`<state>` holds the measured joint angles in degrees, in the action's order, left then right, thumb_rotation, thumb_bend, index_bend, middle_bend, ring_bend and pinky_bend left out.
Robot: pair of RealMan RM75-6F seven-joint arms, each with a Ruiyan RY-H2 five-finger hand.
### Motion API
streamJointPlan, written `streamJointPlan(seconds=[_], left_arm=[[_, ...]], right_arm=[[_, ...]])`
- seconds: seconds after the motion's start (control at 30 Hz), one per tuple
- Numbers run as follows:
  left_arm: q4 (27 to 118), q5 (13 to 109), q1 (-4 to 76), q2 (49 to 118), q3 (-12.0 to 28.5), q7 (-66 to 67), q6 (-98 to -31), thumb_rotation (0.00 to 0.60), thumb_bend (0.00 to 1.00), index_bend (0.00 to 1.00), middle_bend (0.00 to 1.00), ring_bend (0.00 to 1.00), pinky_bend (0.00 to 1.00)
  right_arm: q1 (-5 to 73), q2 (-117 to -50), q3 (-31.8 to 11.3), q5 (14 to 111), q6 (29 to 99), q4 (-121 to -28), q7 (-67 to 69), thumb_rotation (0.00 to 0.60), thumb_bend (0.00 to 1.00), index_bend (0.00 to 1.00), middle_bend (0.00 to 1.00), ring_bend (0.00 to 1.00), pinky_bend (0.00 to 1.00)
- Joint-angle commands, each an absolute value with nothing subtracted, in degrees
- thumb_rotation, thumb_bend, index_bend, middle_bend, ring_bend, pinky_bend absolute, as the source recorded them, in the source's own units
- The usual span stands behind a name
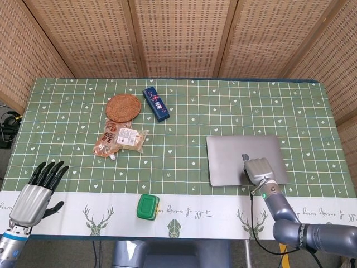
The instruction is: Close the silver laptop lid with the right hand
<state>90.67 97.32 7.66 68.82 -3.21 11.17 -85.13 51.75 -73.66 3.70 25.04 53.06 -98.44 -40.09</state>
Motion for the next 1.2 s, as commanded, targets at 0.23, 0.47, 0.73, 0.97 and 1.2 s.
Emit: streamJointPlan(seconds=[0.23, 0.47, 0.73, 0.97, 1.2], left_arm=[[90.7, 97.5, 7.6, 68.8, -3.2, 11.3, -85.2, 0.600, 0.20, 0.00, 0.00, 0.00, 0.00], [90.8, 97.6, 7.4, 68.6, -3.0, 10.9, -86.0, 0.600, 0.20, 0.00, 0.00, 0.00, 0.00], [90.2, 97.0, 6.9, 68.8, -2.3, 9.8, -87.3, 0.600, 0.20, 0.00, 0.00, 0.00, 0.00], [89.6, 97.3, 6.4, 69.7, -2.2, 10.3, -88.3, 0.600, 0.20, 0.00, 0.00, 0.00, 0.00], [88.1, 97.0, 5.6, 71.2, -2.0, 10.4, -89.4, 0.600, 0.19, 0.00, 0.00, 0.00, 0.00]], right_arm=[[51.6, -73.4, 3.7, 25.7, 53.4, -99.0, -39.7, 0.600, 0.97, 0.71, 0.61, 0.49, 0.49], [50.7, -72.5, 3.4, 28.3, 54.5, -99.9, -38.3, 0.600, 0.94, 0.69, 0.59, 0.48, 0.47], [39.9, -67.5, 3.0, 58.8, 65.9, -101.5, -20.4, 0.600, 0.48, 0.29, 0.19, 0.13, 0.17], [31.9, -68.8, 4.8, 75.6, 76.7, -92.5, -7.7, 0.600, 0.24, 0.00, 0.00, 0.00, 0.05], [24.2, -71.6, 5.6, 82.2, 85.0, -81.9, 2.5, 0.600, 0.14, 0.00, 0.00, 0.00, 0.00]])
